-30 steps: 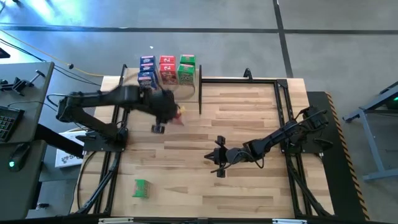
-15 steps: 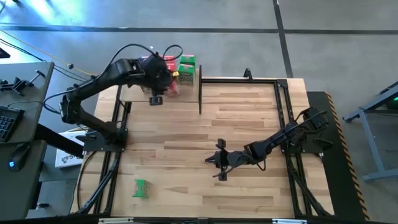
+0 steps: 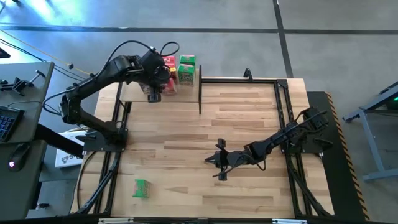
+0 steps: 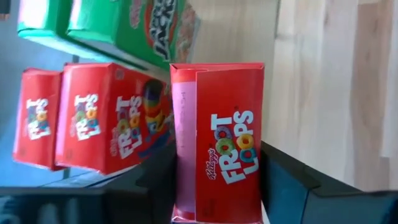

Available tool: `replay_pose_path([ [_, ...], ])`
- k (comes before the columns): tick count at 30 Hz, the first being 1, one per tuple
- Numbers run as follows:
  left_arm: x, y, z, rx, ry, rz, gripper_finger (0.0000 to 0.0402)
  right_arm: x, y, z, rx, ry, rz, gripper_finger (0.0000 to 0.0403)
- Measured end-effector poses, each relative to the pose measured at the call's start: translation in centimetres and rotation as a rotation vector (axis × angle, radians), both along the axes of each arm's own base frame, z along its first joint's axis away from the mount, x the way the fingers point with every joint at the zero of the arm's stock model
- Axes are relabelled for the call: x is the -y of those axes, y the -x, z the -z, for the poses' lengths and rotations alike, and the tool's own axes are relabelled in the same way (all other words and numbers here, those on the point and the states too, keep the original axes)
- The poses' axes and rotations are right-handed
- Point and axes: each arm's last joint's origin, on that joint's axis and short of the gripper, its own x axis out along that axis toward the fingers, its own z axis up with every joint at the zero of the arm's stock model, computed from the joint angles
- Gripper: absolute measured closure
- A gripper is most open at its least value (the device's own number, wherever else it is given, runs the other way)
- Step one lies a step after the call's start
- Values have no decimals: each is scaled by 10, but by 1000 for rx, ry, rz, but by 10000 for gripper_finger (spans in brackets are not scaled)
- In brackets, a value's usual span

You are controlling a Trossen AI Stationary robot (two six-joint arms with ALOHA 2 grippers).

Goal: Stack cereal on shelf
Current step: Put the red cereal box on the shelf aligned with the other red cereal boxes

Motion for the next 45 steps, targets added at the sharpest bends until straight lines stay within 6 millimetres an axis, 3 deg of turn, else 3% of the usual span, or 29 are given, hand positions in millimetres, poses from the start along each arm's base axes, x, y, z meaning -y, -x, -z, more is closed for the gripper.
replay_pose_path([
  [7,-1,1,0,-15,-29,-26,187,0,0,0,0,-3,1,403],
  [16,-3,-1,-2,-22,-89,-18,184,0,0,0,0,-2,1,403],
  [45,-6,-5,-7,18,-162,-15,234,0,0,0,0,6,-3,403],
])
